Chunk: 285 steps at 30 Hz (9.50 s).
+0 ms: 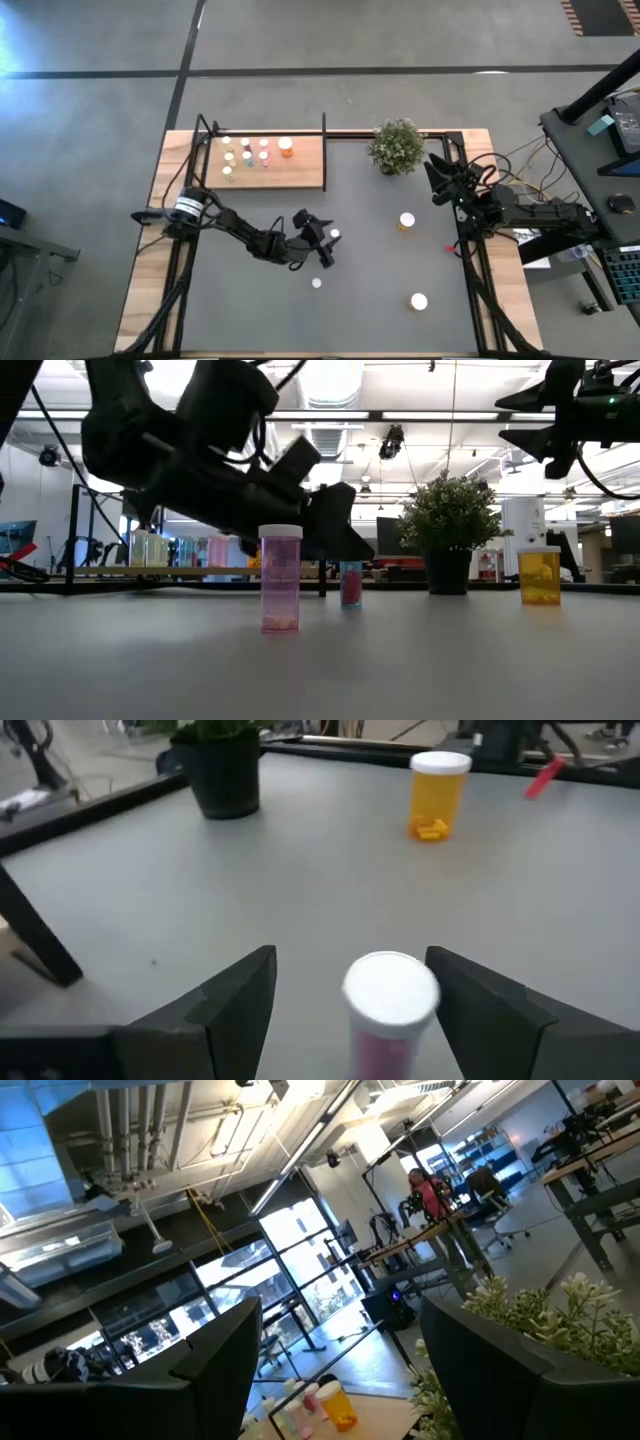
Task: Pick and place medicine bottles onto shelf by color
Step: Put the blue pill bottle on the shelf aligned with the other blue pill bottles, then put the pink pill bottle on the shelf aligned with the other pink pill bottles
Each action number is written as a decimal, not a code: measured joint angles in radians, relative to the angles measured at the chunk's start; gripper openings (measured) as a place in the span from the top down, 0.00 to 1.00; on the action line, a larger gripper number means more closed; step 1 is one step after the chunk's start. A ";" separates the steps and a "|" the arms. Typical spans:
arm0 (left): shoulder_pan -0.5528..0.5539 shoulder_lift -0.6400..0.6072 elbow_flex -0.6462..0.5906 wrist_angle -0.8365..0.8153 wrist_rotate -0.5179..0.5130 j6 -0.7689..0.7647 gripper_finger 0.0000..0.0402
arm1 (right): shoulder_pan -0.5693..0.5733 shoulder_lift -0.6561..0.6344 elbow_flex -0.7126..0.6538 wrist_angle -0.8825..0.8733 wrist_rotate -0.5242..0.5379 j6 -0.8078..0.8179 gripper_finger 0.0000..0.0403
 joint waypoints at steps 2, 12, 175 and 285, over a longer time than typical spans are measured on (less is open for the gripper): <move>0.003 0.007 0.002 0.001 0.001 -0.022 0.40 | 0.000 0.000 0.000 0.000 0.000 0.000 0.35; 0.003 0.004 0.002 -0.035 0.010 -0.051 0.43 | 0.000 0.000 0.000 0.000 0.000 0.000 0.35; 0.326 -1.014 -0.700 -0.014 -0.447 0.155 0.58 | 0.000 0.000 0.000 0.000 0.000 0.000 0.35; -0.394 -0.036 0.006 -0.158 -0.137 -0.238 0.44 | 0.000 0.000 0.000 0.000 0.000 0.000 0.35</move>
